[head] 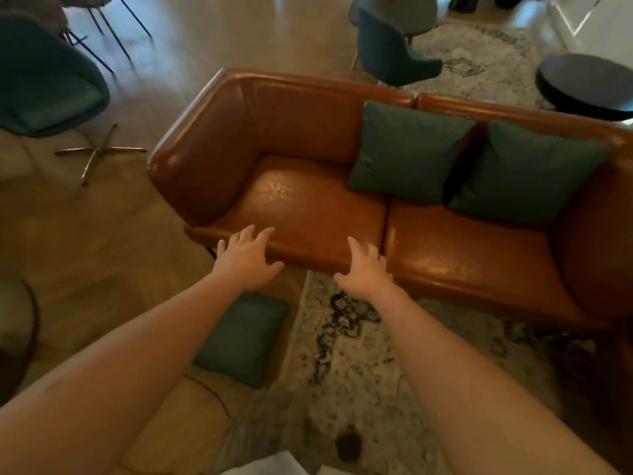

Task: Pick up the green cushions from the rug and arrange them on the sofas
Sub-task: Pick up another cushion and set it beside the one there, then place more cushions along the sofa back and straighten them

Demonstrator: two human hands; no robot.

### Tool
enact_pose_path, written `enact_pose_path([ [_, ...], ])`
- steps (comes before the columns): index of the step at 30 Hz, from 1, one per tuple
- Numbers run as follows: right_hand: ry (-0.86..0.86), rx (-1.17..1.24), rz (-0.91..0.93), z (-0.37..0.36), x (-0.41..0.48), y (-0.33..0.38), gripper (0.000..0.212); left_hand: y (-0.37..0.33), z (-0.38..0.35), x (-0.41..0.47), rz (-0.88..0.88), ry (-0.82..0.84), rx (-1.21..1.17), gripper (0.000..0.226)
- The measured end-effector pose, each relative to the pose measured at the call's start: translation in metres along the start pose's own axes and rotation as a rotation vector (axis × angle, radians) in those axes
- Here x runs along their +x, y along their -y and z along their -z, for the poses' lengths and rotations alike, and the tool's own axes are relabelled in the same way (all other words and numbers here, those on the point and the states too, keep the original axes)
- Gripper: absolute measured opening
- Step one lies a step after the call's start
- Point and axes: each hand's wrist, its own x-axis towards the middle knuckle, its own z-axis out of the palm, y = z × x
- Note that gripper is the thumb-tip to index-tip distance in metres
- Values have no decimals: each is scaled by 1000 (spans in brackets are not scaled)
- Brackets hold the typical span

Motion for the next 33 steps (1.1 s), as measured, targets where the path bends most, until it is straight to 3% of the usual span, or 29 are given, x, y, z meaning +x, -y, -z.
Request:
enact_pose_path([
  [10,79,40,-71,-72,6,57,93,111,-12,-6,75,43,70,88],
  [25,10,143,-417,-219,70,185,92,326,-5,68,-97,240,154,81],
  [33,1,108,-459,-261,119,188,91,386,-32,124,-51,273,124,82],
])
